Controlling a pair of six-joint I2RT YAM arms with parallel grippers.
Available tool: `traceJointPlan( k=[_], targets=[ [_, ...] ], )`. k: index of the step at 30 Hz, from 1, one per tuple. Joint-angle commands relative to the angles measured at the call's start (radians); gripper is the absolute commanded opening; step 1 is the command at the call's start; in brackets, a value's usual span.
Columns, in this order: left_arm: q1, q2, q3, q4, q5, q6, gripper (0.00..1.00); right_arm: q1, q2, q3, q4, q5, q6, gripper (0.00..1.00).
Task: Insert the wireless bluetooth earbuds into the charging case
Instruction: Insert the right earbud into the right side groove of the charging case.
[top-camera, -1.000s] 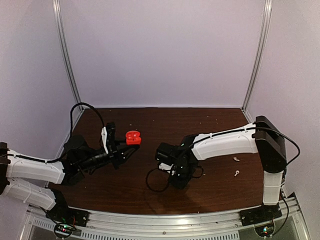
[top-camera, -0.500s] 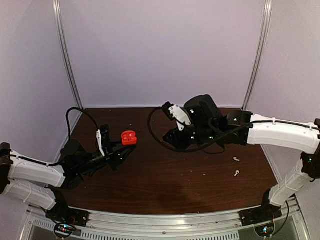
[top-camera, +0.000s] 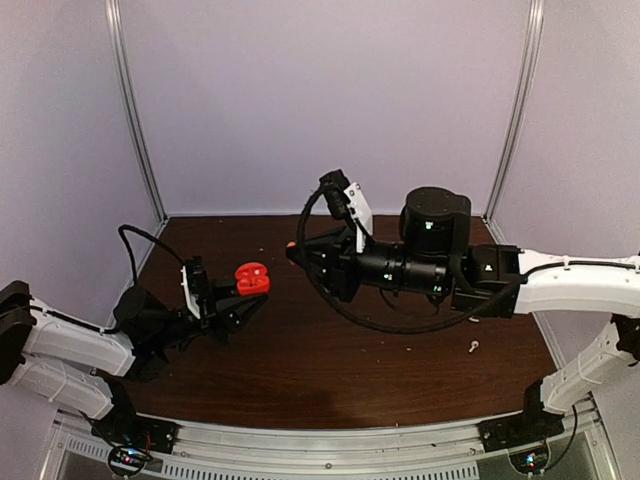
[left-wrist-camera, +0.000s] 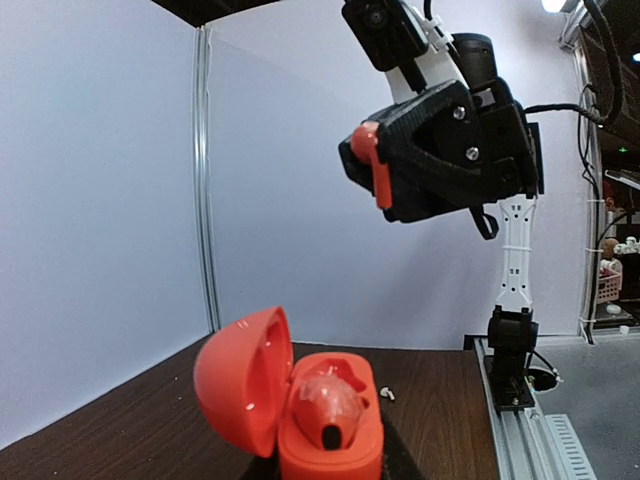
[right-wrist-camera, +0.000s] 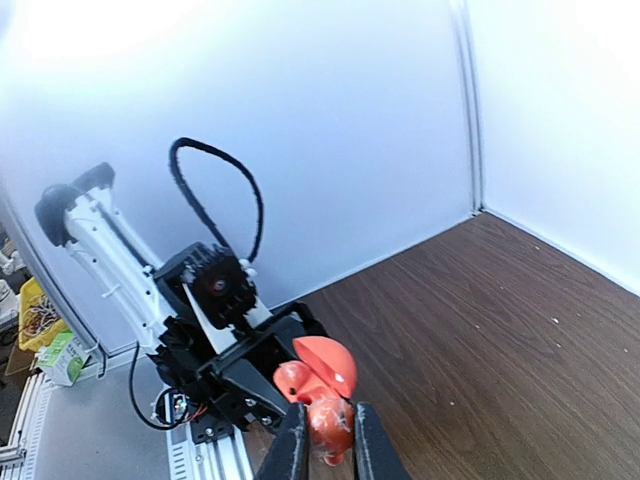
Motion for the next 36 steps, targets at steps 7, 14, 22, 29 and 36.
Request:
traceJointPlan(
  k=[7, 14, 22, 29, 36],
  targets=[
    [0.000, 0.022, -0.019, 0.186, 0.127, 0.037, 0.00, 0.088, 0.073, 0.017, 0.142, -0.088, -0.083, 0.09],
    [-0.004, 0.019, -0.017, 0.190, 0.150, 0.040, 0.00, 0.104, 0.120, 0.026, 0.175, -0.101, -0.095, 0.09],
    [-0.010, 0.021, -0.015, 0.198, 0.165, 0.031, 0.00, 0.105, 0.150, 0.048, 0.178, -0.093, -0.107, 0.09],
    [-0.012, 0.025, -0.013, 0.199, 0.162, 0.028, 0.00, 0.105, 0.162, 0.062, 0.188, -0.086, -0.112, 0.09],
    [-0.012, 0.021, -0.011, 0.201, 0.159, 0.024, 0.00, 0.104, 0.181, 0.057, 0.190, -0.068, -0.114, 0.09]
  ],
)
